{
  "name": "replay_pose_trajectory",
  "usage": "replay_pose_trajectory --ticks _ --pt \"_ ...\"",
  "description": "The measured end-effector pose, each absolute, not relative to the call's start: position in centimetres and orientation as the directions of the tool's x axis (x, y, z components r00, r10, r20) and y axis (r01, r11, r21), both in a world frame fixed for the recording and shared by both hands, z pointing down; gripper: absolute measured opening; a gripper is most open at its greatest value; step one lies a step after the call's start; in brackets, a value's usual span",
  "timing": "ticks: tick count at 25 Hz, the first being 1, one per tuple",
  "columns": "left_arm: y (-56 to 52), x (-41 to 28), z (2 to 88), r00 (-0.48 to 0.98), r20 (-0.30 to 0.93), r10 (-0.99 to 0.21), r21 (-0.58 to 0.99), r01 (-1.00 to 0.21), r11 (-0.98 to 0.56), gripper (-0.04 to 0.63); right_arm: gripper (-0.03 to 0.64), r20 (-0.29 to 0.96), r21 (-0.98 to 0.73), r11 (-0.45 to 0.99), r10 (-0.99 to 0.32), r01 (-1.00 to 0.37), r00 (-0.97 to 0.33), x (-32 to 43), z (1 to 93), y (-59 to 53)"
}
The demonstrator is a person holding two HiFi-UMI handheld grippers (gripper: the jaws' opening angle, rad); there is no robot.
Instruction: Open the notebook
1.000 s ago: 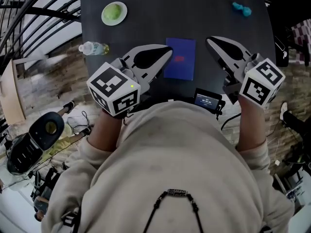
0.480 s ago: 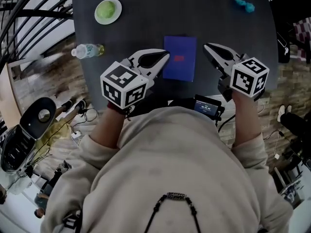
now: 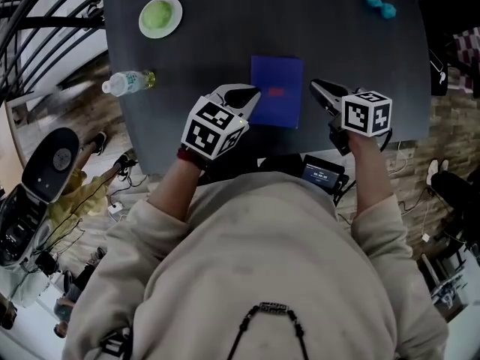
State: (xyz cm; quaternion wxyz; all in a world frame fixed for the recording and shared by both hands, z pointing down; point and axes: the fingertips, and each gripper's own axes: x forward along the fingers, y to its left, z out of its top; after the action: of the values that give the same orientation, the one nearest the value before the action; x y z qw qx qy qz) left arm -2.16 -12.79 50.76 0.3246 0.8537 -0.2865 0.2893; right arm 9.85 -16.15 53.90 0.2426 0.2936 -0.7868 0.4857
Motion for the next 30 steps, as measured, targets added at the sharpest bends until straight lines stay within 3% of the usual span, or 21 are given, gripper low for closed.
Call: replay_pose_trajectory --ticks 11,16,30 --pt "-10.1 -2.0 58.5 0.576 0.798 -0.176 0.33 -0.663 -0.672 0.002 0.104 0.73 -0.634 0.294 -0.079 -0.715 -0.679 8.7 61.5 -12.8" --pt "-9.6 -1.2 60.2 0.549 0.824 -0.142 0.31 -0.645 -0.698 0.002 0.133 0.793 -0.571 0.301 -0.037 -0.764 -0.608 9.2 64.1 -12.2" --pt "-8.0 -1.1 64.9 0.42 0.905 -0.064 0.241 -0.632 -0.736 0.0 0.133 0.824 -0.542 0.305 0.014 -0.783 -0.566 9.0 66.3 -10.7"
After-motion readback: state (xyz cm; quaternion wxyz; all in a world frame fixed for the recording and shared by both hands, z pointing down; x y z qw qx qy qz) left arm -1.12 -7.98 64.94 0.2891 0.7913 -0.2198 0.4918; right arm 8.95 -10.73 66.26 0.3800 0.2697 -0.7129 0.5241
